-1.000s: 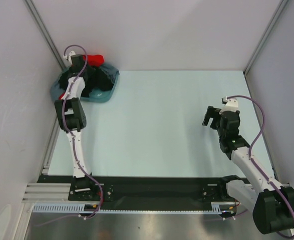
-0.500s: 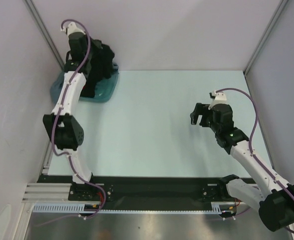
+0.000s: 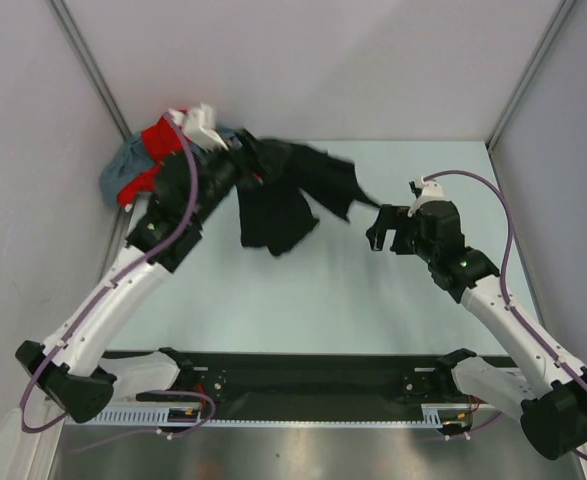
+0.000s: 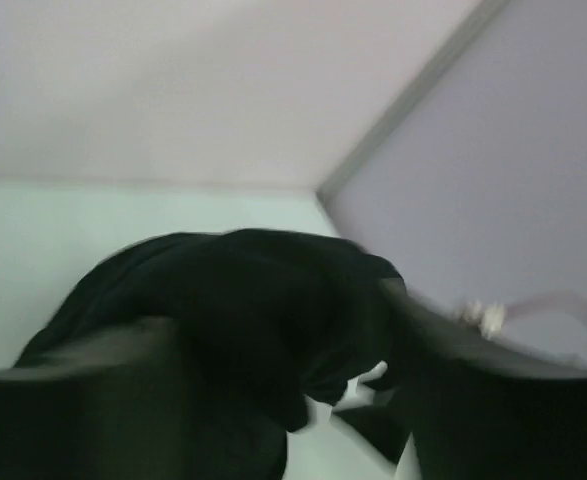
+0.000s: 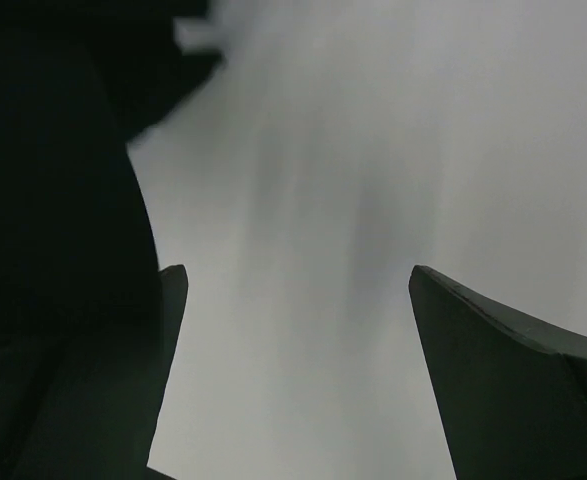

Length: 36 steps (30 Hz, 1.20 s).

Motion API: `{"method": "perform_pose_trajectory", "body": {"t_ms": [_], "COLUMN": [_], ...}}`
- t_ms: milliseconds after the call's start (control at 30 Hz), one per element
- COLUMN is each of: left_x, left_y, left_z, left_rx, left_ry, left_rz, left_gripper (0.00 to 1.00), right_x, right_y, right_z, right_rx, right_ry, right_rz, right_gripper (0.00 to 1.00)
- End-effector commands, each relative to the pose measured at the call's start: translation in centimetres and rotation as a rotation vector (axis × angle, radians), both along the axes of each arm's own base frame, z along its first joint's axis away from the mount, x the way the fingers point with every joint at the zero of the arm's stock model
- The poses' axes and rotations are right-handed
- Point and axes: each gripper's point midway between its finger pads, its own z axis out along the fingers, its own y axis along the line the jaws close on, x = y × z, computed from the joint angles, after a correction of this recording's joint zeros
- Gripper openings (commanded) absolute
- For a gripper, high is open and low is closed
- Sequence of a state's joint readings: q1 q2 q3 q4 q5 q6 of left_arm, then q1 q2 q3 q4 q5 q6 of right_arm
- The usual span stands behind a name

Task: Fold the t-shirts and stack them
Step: Move the tshirt to the center of the board, then flatten the tshirt out

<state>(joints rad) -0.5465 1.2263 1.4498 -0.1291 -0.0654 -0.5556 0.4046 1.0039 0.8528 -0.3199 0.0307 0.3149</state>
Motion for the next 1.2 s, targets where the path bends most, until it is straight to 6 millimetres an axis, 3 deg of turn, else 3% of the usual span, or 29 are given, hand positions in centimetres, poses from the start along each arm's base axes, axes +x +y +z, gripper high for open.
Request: {"method": "perform_pose_trajectory", "body": {"t_ms": [0, 67, 133, 167, 200, 233, 267, 400, 467, 500, 533, 600, 667, 700, 733, 767, 800, 833, 867, 900, 1000, 1167], "left_x": [-2.9, -6.1, -7.3, -7.8, -8.2, -8.4, -8.9, -9.6, -9.6, -9.8, -9.4, -9.5, -8.4, -8.5, -7.7, -7.5, -7.3, -7.0, -6.6, -6.3, -5.6, -5.5], "left_y": [-3.7, -4.6, -2.7, -1.3, -0.5, 0.4, 1.2, 5.5, 6.5, 6.8, 7.7, 7.5, 8.8, 8.3, 9.3, 9.2, 8.6, 8.8, 8.6, 8.0, 7.7, 6.8], "left_z": [-13.5, -16.3, -20.4, -20.1, -21.3, -21.5, -21.0, -22.8, -23.5, -24.7, -25.4, -27.1, -29.9, -30.9, -33.2, -34.3, -34.9, -36.7, -37.0, -37.2, -39.1, -41.4], "left_rx": [0.127, 0.228, 0.339, 0.364, 0.399, 0.425, 0.417, 0.368, 0.316, 0.319, 0.321, 0.319, 0.337, 0.328, 0.334, 0.326, 0.304, 0.315, 0.320, 0.310, 0.315, 0.294], "left_ry": [0.258, 0.259, 0.331, 0.310, 0.319, 0.312, 0.296, 0.383, 0.407, 0.429, 0.454, 0.519, 0.629, 0.685, 0.776, 0.821, 0.844, 0.904, 0.907, 0.901, 0.951, 1.014], "left_rz": [-0.134, -0.254, -0.221, -0.189, -0.178, -0.156, -0.138, 0.056, 0.089, 0.086, 0.100, 0.042, 0.054, -0.005, 0.003, -0.027, -0.078, -0.093, -0.107, -0.143, -0.158, -0.208], "left_gripper": [1.00, 1.00, 1.00, 1.00, 1.00, 1.00, 1.00, 1.00, 1.00, 1.00, 0.98, 0.98, 0.95, 0.94, 0.90, 0.90, 0.90, 0.89, 0.91, 0.96, 0.97, 0.96], "right_x": [-1.0, -1.9, -2.9, -3.4, -4.0, -4.7, -5.1, -5.1, -4.7, -4.6, -4.4, -4.3, -4.4, -3.8, -3.6, -3.3, -2.8, -2.7, -2.6, -2.2, -1.4, 0.0], "right_y": [-0.1, -0.6, -0.5, -0.5, -0.6, -0.3, 0.2, 1.6, 2.3, 2.6, 3.2, 5.0, 6.7, 7.1, 7.4, 7.4, 7.7, 7.8, 7.9, 7.9, 7.5, 7.8], "right_z": [1.3, 0.8, 1.0, 0.8, 0.6, -0.7, -1.0, -2.7, -4.3, -4.9, -6.8, -7.1, -9.2, -9.3, -9.9, -11.4, -11.7, -12.4, -13.9, -14.2, -16.1, -17.0], "right_rx": [0.018, 0.019, 0.081, 0.100, 0.144, 0.163, 0.194, 0.248, 0.248, 0.254, 0.249, 0.262, 0.225, 0.203, 0.191, 0.175, 0.176, 0.169, 0.160, 0.152, 0.103, 0.086], "right_ry": [0.012, 0.065, 0.118, 0.148, 0.180, 0.214, 0.231, 0.284, 0.347, 0.380, 0.457, 0.501, 0.571, 0.557, 0.571, 0.612, 0.617, 0.636, 0.686, 0.690, 0.711, 0.718], "right_rz": [-0.002, -0.019, -0.004, 0.010, 0.034, 0.065, 0.094, 0.131, 0.137, 0.135, 0.141, 0.222, 0.275, 0.298, 0.301, 0.289, 0.288, 0.294, 0.292, 0.289, 0.258, 0.254], "right_gripper": [1.00, 1.00, 1.00, 1.00, 1.00, 1.00, 1.00, 0.95, 0.94, 0.93, 0.91, 0.83, 0.77, 0.75, 0.75, 0.74, 0.72, 0.68, 0.66, 0.65, 0.65, 0.54]}}
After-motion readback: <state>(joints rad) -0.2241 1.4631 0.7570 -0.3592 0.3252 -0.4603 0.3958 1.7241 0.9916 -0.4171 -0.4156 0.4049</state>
